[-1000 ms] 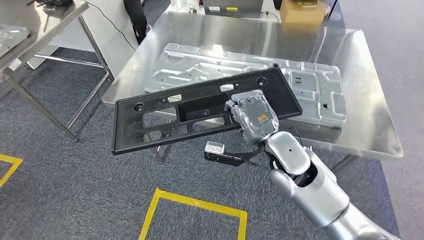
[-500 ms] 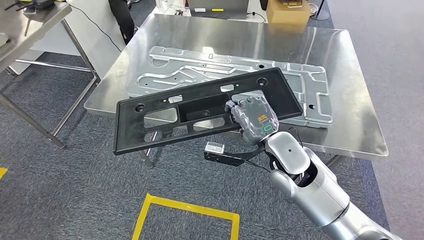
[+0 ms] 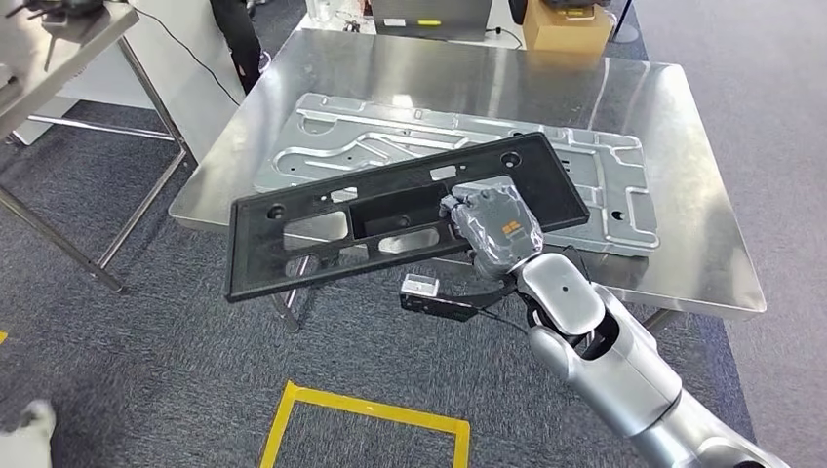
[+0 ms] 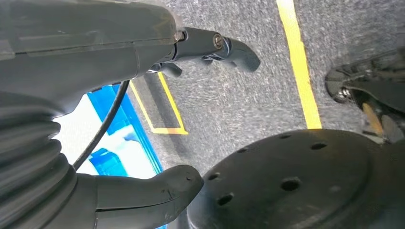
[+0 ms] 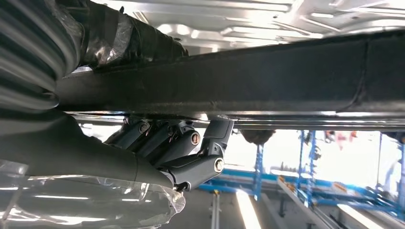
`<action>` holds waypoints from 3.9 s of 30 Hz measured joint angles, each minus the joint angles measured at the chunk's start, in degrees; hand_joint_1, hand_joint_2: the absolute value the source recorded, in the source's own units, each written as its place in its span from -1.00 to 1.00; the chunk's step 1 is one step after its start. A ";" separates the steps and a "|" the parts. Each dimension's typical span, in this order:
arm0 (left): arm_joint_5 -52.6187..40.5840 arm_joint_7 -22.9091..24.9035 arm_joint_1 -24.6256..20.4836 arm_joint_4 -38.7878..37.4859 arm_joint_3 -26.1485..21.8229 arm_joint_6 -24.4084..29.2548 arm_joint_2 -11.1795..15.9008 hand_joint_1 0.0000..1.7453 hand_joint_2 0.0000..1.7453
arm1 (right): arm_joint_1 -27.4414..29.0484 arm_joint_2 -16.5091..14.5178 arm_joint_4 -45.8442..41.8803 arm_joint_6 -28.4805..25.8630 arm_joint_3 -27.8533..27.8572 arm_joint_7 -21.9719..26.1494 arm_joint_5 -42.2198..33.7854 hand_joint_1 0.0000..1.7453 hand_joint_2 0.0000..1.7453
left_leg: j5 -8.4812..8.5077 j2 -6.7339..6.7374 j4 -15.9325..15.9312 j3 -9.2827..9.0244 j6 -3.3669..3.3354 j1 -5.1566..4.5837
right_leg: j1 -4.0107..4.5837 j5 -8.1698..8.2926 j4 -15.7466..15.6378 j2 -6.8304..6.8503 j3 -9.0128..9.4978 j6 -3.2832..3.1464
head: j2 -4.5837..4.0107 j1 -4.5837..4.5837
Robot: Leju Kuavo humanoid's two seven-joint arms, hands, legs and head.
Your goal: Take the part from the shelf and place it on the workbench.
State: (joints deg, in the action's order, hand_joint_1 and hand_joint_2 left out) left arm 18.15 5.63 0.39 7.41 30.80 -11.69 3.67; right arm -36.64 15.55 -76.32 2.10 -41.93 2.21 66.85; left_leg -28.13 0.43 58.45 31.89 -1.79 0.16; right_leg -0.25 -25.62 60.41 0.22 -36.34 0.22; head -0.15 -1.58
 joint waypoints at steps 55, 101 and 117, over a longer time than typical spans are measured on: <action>1.35 0.33 0.39 0.00 0.02 0.05 0.14 -1.00 1.00 | 0.57 1.49 16.09 -1.25 8.31 -3.00 1.90 1.00 1.00 | 1.35 -0.85 -0.79 0.38 -1.07 0.29 | -0.81 -8.65 13.90 -0.44 -3.89 1.29 | 0.00 -0.12; 4.56 -0.35 0.48 -0.01 -1.34 -0.22 -0.42 -1.00 -1.00 | 2.28 0.79 20.91 -2.63 11.35 -1.84 2.07 -1.00 -1.00 | 3.50 -1.37 -0.26 2.95 0.45 0.04 | -0.44 -6.00 -4.92 -0.44 10.71 0.39 | 0.00 -0.21; 3.99 -0.38 0.37 0.00 -1.19 -0.63 -0.43 -1.00 -1.00 | 2.24 -0.20 17.35 -3.09 11.20 -1.21 2.28 -1.00 -1.00 | 4.46 -0.71 -2.45 1.74 -0.61 0.66 | -0.64 -10.25 2.42 -0.38 7.22 1.43 | 0.00 -0.20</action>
State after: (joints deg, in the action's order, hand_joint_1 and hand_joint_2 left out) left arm 22.14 5.26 0.75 7.41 29.62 -12.32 3.24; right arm -34.40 15.34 -58.97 -0.99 -30.73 1.01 69.13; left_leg -23.67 -0.28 56.00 33.63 -2.41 0.82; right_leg -0.89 -35.87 62.83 -0.15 -29.12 1.65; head -0.15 -1.78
